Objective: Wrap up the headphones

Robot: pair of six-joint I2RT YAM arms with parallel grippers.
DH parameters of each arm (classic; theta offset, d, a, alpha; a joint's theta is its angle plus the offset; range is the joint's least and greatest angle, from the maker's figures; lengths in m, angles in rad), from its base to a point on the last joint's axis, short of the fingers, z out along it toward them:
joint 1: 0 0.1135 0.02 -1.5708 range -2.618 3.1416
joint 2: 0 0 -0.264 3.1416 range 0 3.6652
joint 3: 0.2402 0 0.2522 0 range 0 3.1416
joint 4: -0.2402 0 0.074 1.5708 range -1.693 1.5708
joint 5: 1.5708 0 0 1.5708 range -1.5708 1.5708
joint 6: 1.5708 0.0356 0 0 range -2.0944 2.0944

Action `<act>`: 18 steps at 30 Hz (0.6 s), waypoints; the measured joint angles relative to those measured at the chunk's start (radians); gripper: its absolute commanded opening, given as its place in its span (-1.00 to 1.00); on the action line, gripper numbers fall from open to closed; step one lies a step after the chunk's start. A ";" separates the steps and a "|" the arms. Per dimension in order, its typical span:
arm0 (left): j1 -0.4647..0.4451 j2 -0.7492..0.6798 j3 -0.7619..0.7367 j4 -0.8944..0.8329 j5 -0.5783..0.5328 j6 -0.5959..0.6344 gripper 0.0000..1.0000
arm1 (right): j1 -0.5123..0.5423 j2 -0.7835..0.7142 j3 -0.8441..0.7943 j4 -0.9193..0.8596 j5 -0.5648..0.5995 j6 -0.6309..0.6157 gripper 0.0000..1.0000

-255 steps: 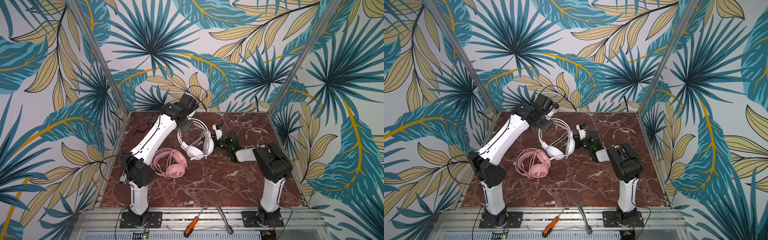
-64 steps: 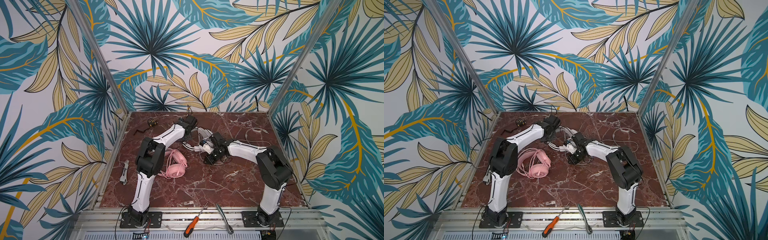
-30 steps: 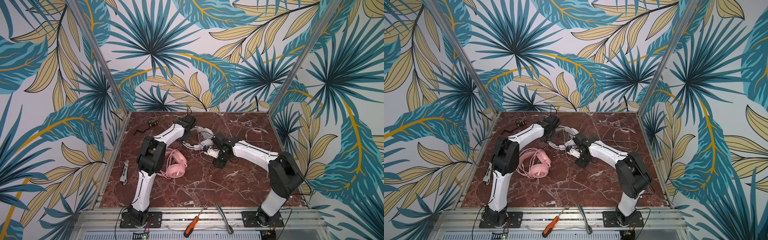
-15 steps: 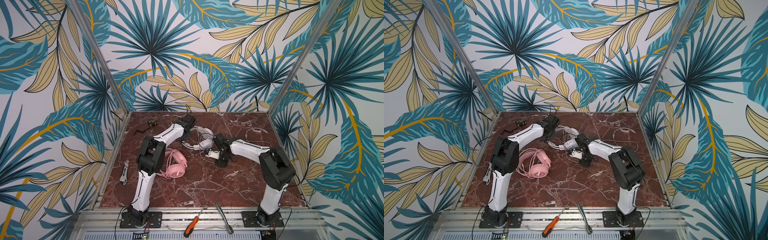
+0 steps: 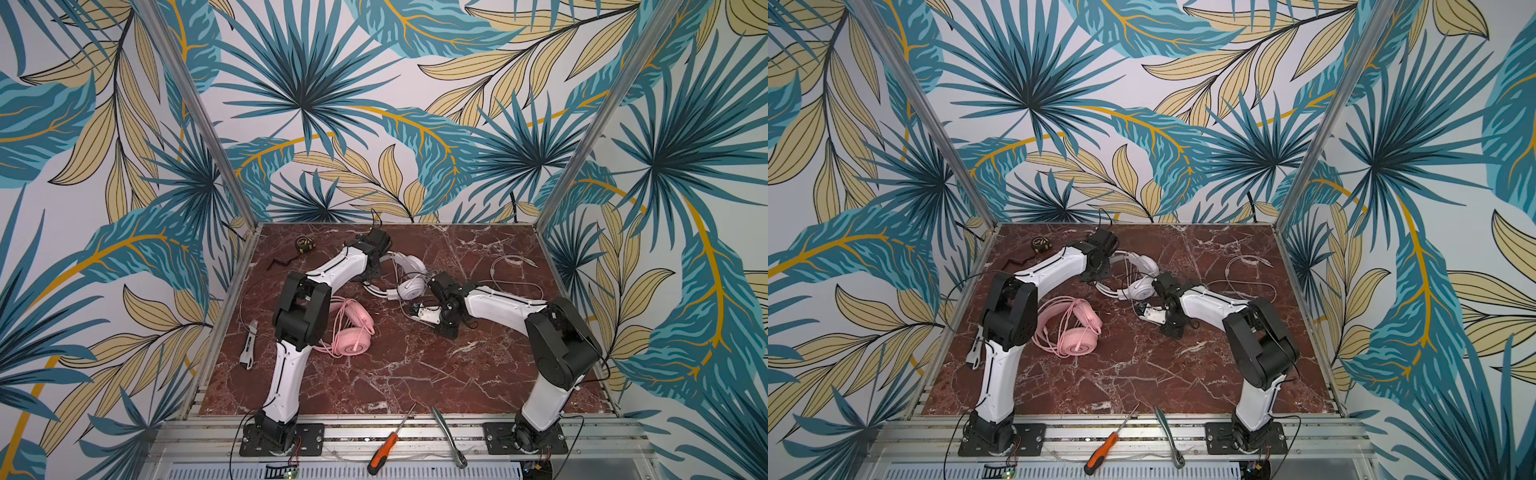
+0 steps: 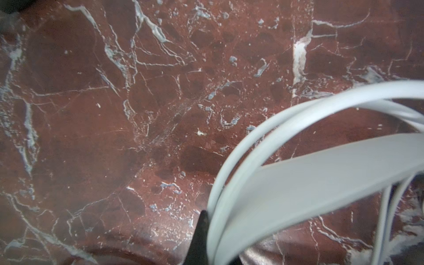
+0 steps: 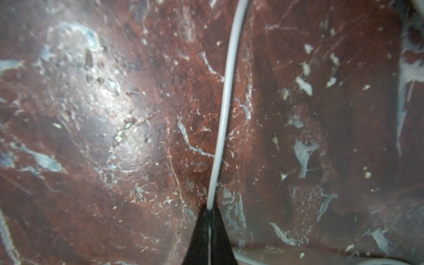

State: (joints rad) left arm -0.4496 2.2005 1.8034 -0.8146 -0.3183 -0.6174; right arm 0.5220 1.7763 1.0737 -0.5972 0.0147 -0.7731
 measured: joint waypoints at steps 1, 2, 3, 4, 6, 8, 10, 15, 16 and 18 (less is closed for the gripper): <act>0.000 0.000 0.000 0.000 0.000 0.000 -1.00 | 0.003 -0.012 -0.013 0.002 -0.011 -0.010 -1.00; 0.000 0.000 0.000 0.000 0.000 0.000 -1.00 | 0.008 -0.024 -0.024 -0.001 -0.027 -0.019 -1.00; 0.000 0.000 0.000 0.000 0.000 0.000 -1.00 | 0.014 -0.035 -0.031 -0.005 -0.044 -0.026 -1.00; 0.000 0.000 0.000 0.000 0.000 0.000 -1.00 | 0.021 -0.048 -0.032 -0.011 -0.063 -0.034 -1.00; 0.000 0.000 0.000 0.000 0.000 0.000 -1.00 | 0.031 -0.076 -0.026 -0.018 -0.098 -0.046 -1.00; 0.000 0.000 0.000 0.000 0.000 0.001 -1.00 | 0.037 -0.108 -0.001 -0.033 -0.134 -0.059 -1.00; 0.000 0.000 0.000 0.000 -0.002 0.005 -1.00 | 0.037 -0.133 0.032 -0.044 -0.158 -0.076 -1.00; -0.006 0.000 0.000 0.001 -0.010 0.024 -1.00 | 0.037 -0.162 0.123 -0.069 -0.188 -0.122 -1.00; -0.009 0.000 0.000 0.003 -0.013 0.031 -1.00 | 0.037 -0.162 0.138 -0.070 -0.187 -0.129 -1.00; -0.012 0.000 0.000 0.007 -0.019 0.048 -1.00 | 0.037 -0.162 0.163 -0.073 -0.182 -0.151 -1.00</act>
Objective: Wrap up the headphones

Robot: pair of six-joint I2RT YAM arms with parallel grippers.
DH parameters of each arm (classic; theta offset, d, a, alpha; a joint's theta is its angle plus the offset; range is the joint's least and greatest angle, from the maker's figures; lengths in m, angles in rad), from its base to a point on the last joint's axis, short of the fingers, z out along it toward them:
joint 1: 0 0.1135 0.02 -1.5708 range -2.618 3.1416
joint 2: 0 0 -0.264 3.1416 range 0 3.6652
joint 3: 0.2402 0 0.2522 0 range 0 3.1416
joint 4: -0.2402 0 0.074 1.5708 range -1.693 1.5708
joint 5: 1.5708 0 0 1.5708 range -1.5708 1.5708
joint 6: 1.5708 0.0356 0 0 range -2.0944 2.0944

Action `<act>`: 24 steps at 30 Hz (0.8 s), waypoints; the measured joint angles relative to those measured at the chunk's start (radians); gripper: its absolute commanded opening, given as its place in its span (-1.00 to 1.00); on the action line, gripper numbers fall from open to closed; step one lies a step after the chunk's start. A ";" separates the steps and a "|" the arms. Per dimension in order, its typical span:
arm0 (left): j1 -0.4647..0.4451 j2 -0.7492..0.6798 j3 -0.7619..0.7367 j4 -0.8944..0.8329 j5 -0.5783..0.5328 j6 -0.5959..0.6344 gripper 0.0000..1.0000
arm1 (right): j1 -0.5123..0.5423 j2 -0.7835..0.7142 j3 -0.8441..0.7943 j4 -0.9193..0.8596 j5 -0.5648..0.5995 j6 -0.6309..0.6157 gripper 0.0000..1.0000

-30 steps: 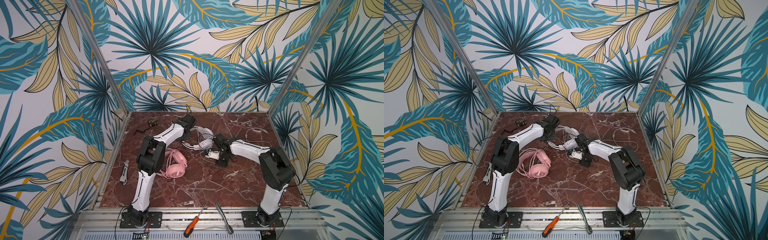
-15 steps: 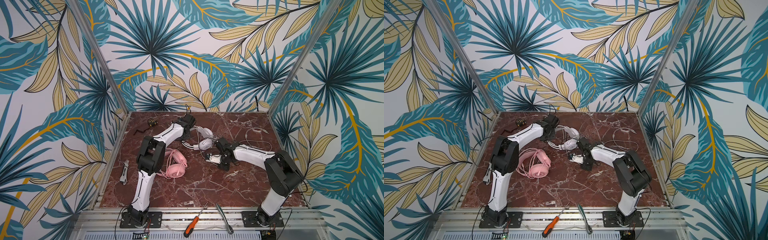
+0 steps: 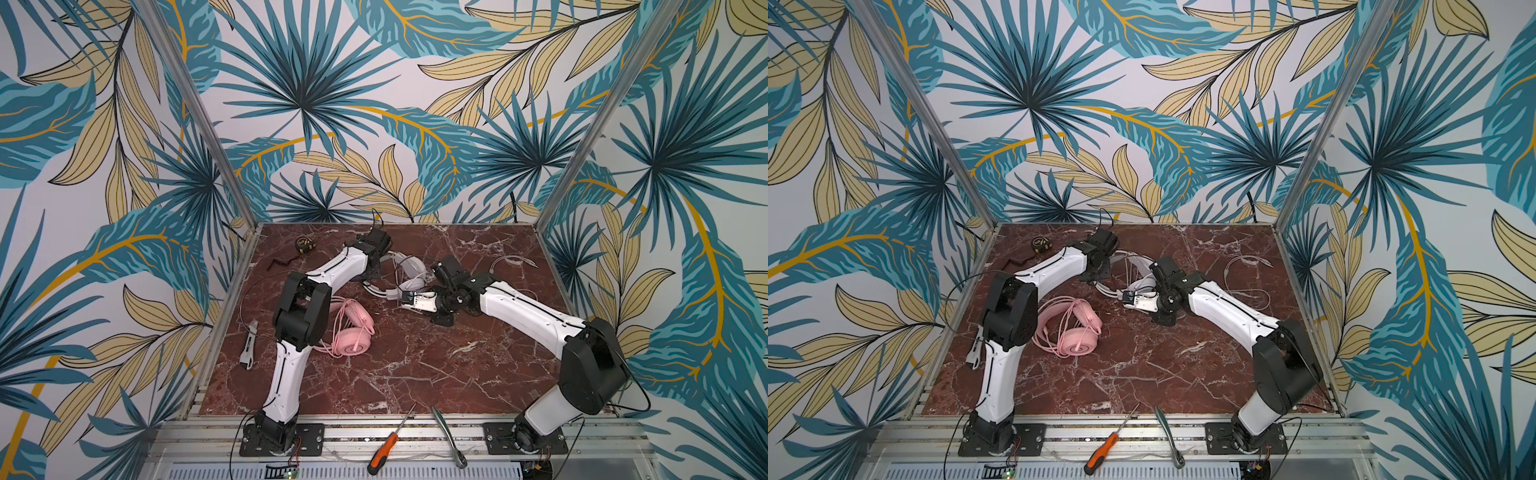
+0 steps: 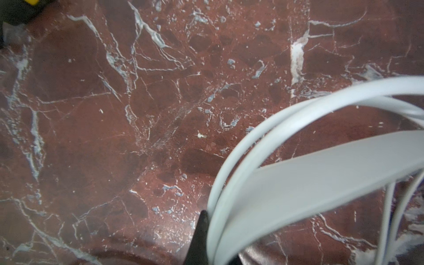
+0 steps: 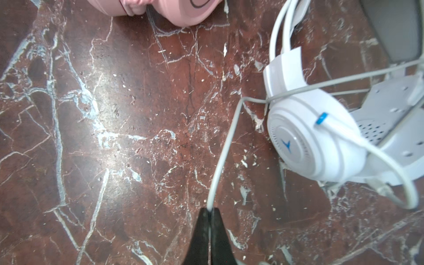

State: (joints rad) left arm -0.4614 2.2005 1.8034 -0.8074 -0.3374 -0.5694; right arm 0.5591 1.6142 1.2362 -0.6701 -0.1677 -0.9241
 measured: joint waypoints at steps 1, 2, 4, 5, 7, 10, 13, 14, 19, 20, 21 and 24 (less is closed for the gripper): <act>-0.002 0.000 0.000 0.002 -0.003 0.011 -1.00 | 0.000 0.000 0.015 -0.005 0.006 -0.013 -1.00; -0.005 0.000 0.000 0.003 -0.006 0.023 -1.00 | 0.000 0.002 0.032 -0.014 0.013 -0.024 -1.00; -0.011 0.000 0.000 0.005 -0.007 0.052 -1.00 | -0.004 0.012 0.080 -0.025 0.021 -0.047 -1.00; -0.014 0.000 0.000 0.006 -0.007 0.066 -1.00 | -0.006 0.020 0.102 -0.027 0.023 -0.056 -1.00; -0.022 0.000 0.000 0.008 -0.006 0.102 -1.00 | -0.013 0.041 0.156 -0.029 0.027 -0.080 -1.00; -0.029 0.000 0.008 0.008 0.002 0.147 -1.00 | -0.027 0.073 0.219 -0.035 0.036 -0.110 -1.00; -0.032 0.000 0.019 0.009 0.016 0.196 -1.00 | -0.044 0.118 0.287 -0.047 0.047 -0.140 -1.00; -0.034 0.000 0.021 0.010 0.021 0.211 -1.00 | -0.050 0.132 0.306 -0.050 0.050 -0.147 -1.00; -0.039 0.000 0.023 0.011 0.057 0.290 -1.00 | -0.085 0.218 0.429 -0.087 0.056 -0.192 -1.00; -0.040 0.000 0.023 0.011 0.065 0.303 -1.00 | -0.090 0.237 0.453 -0.094 0.055 -0.196 -1.00; -0.042 0.000 0.023 0.012 0.075 0.318 -1.00 | -0.097 0.259 0.479 -0.100 0.055 -0.203 -1.00; -0.048 -0.001 0.023 0.014 0.108 0.357 -1.00 | -0.115 0.320 0.531 -0.112 0.043 -0.215 -1.00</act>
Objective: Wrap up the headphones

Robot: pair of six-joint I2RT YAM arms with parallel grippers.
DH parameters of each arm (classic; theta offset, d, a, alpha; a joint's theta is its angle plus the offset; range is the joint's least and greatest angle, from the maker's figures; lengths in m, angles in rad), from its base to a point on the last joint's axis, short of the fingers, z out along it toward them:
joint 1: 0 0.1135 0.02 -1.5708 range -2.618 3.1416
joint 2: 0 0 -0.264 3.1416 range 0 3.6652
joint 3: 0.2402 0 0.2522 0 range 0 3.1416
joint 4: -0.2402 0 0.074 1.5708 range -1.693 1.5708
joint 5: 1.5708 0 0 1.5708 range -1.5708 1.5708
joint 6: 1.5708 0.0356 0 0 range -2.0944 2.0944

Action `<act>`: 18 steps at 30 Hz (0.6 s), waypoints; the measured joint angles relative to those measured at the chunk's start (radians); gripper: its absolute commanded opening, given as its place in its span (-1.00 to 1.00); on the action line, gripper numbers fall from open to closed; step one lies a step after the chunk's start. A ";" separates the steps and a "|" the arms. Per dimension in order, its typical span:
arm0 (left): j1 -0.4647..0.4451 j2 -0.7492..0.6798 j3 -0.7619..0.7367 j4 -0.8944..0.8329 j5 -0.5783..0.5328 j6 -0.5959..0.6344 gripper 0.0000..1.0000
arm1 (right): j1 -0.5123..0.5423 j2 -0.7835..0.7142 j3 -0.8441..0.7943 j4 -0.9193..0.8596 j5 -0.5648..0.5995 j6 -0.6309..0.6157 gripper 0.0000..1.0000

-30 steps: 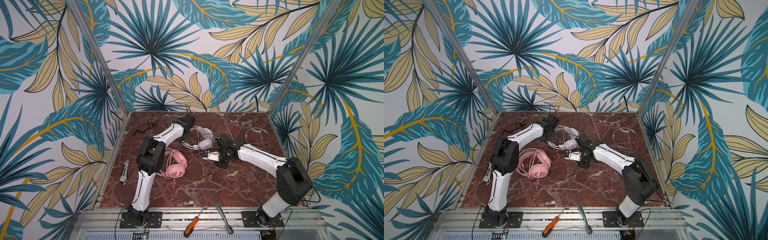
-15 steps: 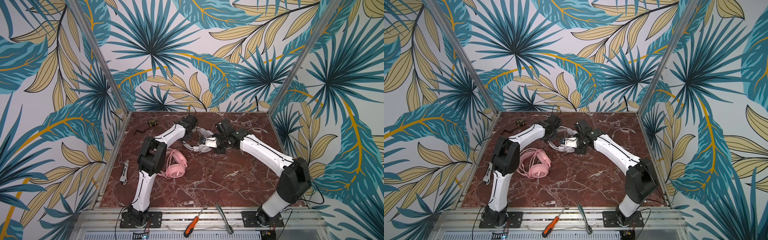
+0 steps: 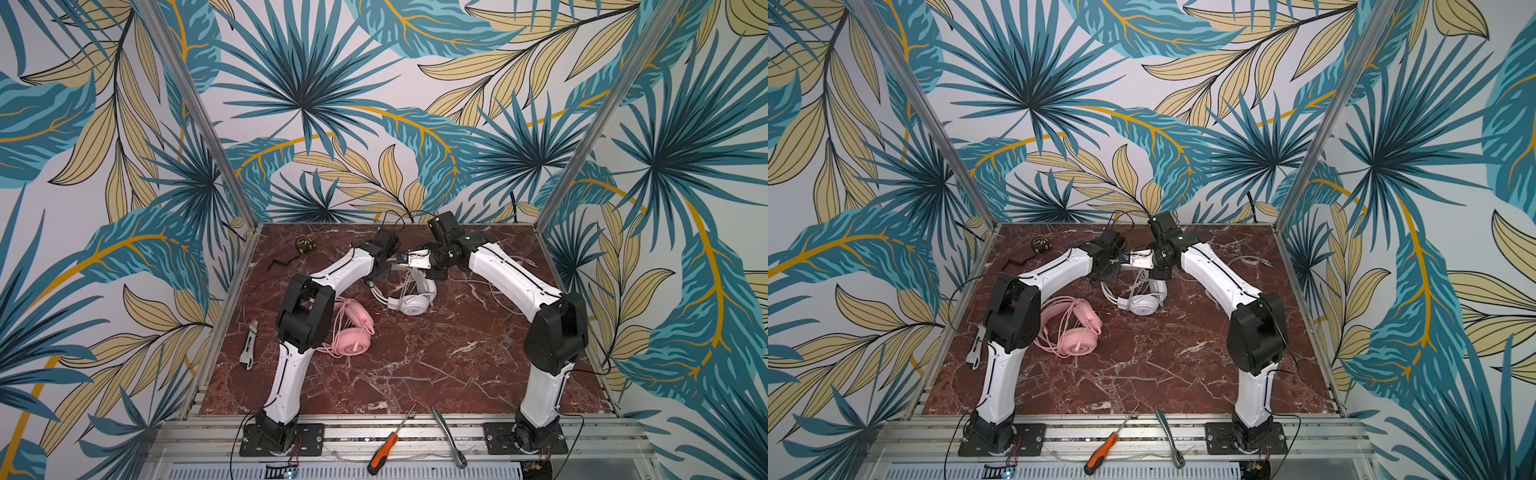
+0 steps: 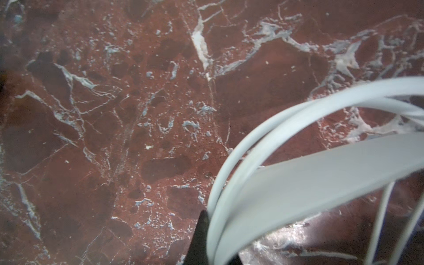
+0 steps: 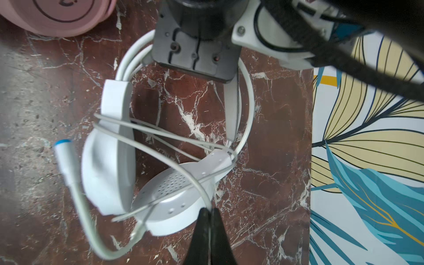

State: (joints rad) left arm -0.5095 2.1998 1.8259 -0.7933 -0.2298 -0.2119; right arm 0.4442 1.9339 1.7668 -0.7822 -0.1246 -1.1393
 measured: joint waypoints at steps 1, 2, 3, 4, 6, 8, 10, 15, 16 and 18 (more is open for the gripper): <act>-0.002 0.000 0.000 0.002 0.012 0.011 -1.00 | -0.006 0.019 0.015 -0.006 -0.006 -0.002 -1.00; -0.003 0.000 0.000 0.003 0.024 0.023 -1.00 | -0.014 0.042 0.032 -0.010 -0.017 -0.003 -1.00; -0.005 0.000 0.000 0.004 0.036 0.033 -1.00 | -0.022 0.066 0.050 -0.014 -0.027 -0.003 -1.00; -0.005 0.000 0.000 0.006 0.045 0.041 -1.00 | -0.031 0.088 0.070 -0.019 -0.040 -0.003 -1.00; -0.006 0.000 0.000 0.016 0.060 0.053 -1.00 | -0.050 0.138 0.119 -0.032 -0.068 0.002 -0.93; -0.006 0.000 0.000 0.026 0.068 0.061 -1.00 | -0.070 0.191 0.179 -0.051 -0.098 0.011 -0.70; -0.003 -0.001 0.000 0.036 0.077 0.070 -1.00 | -0.089 0.245 0.247 -0.087 -0.138 0.018 -0.44; 0.008 -0.007 -0.011 0.034 0.090 0.093 -1.00 | -0.142 0.362 0.414 -0.159 -0.204 0.097 -0.19; 0.005 -0.008 -0.013 0.034 0.093 0.096 -1.00 | -0.156 0.376 0.435 -0.167 -0.208 0.115 -0.19; -0.002 -0.008 -0.014 0.031 0.101 0.105 -1.00 | -0.188 0.397 0.462 -0.186 -0.212 0.151 -0.17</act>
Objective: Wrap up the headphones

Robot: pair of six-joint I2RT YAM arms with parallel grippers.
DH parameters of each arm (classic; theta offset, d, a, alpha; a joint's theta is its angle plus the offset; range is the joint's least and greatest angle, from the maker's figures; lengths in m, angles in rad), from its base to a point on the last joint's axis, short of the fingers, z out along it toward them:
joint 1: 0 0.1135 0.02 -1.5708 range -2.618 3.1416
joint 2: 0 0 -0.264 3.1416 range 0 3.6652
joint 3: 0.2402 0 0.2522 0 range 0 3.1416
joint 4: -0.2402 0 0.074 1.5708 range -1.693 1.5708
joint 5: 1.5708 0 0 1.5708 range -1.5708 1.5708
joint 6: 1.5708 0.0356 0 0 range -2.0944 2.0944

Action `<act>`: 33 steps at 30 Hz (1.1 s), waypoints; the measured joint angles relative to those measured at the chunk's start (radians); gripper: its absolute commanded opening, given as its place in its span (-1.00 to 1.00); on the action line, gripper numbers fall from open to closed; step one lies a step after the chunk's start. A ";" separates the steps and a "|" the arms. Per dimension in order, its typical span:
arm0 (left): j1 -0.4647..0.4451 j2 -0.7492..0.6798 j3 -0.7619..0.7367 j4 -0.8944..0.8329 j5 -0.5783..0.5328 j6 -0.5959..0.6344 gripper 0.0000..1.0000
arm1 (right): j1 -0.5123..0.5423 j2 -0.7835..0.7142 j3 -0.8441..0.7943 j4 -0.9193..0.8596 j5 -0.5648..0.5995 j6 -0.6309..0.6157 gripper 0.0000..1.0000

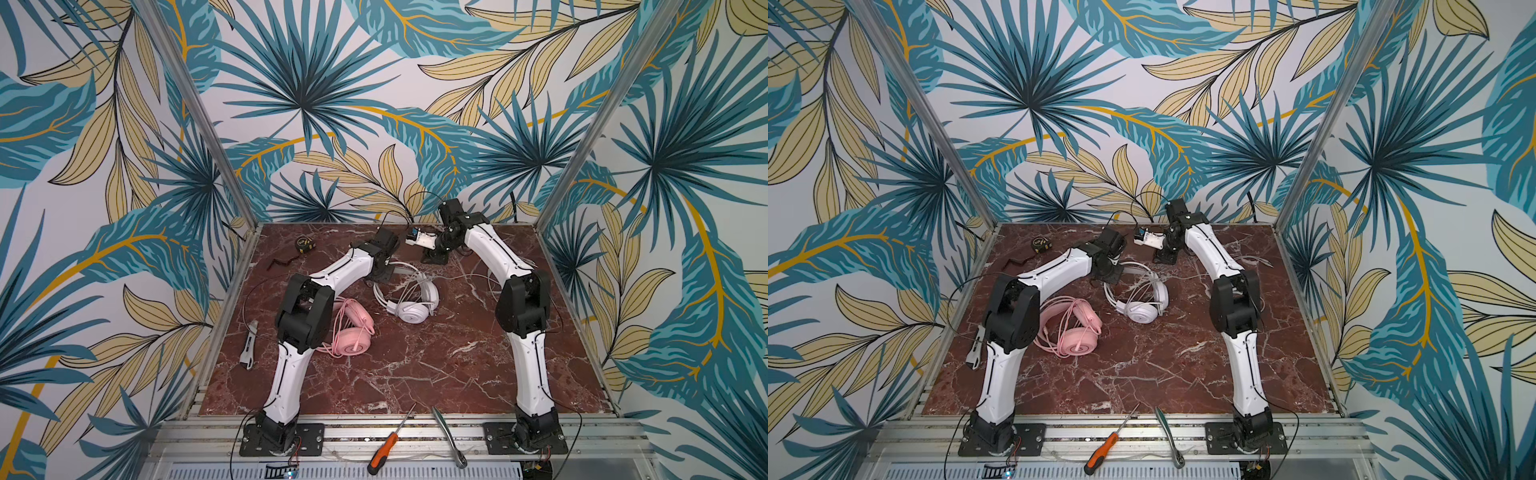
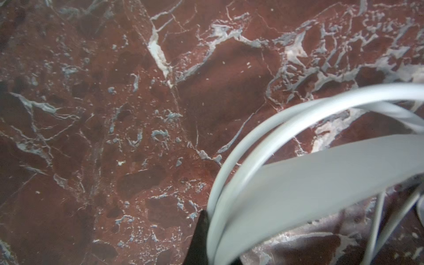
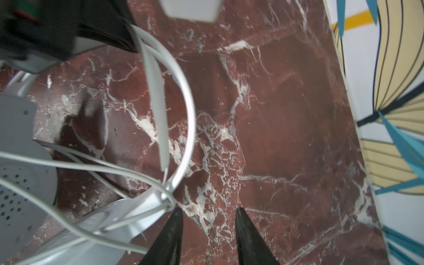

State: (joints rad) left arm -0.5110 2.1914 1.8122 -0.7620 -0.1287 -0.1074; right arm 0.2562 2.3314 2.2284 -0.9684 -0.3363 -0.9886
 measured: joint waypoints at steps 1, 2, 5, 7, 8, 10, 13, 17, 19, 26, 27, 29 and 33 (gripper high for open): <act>-0.002 0.000 -0.002 0.000 0.004 0.004 -1.00 | -0.012 0.004 0.001 -0.007 0.000 0.015 -0.15; -0.003 0.000 -0.005 0.000 0.011 0.006 -1.00 | -0.026 0.005 0.001 -0.017 -0.002 0.037 -0.12; -0.003 -0.001 -0.015 -0.002 0.029 0.011 -1.00 | -0.061 -0.008 -0.029 -0.013 -0.008 0.098 -0.05; 0.000 -0.001 -0.018 -0.005 0.046 0.011 -1.00 | -0.084 -0.050 -0.119 0.023 -0.004 0.128 0.00; 0.002 -0.002 -0.020 -0.006 0.056 0.011 -1.00 | -0.095 -0.082 -0.187 0.051 0.001 0.138 0.04; 0.010 -0.002 -0.023 -0.005 0.072 0.011 -1.00 | -0.117 -0.146 -0.312 0.095 0.019 0.145 0.09; 0.021 -0.005 -0.027 -0.007 0.090 0.011 -1.00 | -0.146 -0.219 -0.442 0.149 0.069 0.134 0.10; 0.029 -0.019 -0.034 -0.011 0.101 0.015 -1.00 | -0.169 -0.227 -0.467 0.173 0.145 0.115 0.10; 0.030 -0.025 -0.037 -0.012 0.107 0.017 -1.00 | -0.176 -0.213 -0.449 0.171 0.173 0.112 0.10; 0.031 -0.039 -0.051 -0.014 0.125 0.022 -1.00 | -0.183 -0.111 -0.396 0.179 0.260 0.103 0.03; 0.031 -0.039 -0.052 -0.014 0.128 0.023 -1.00 | -0.183 -0.095 -0.391 0.179 0.265 0.106 0.02; 0.031 -0.039 -0.052 -0.014 0.134 0.023 -1.00 | -0.183 -0.061 -0.383 0.182 0.276 0.116 0.03; 0.031 -0.039 -0.052 -0.014 0.141 0.024 -1.00 | -0.184 -0.053 -0.371 0.187 0.281 0.121 0.01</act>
State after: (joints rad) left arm -0.4797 2.1521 1.7603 -0.7761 0.0124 -0.0837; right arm 0.0719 2.2784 1.8572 -0.7818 -0.0555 -0.8673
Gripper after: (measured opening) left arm 0.082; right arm 0.513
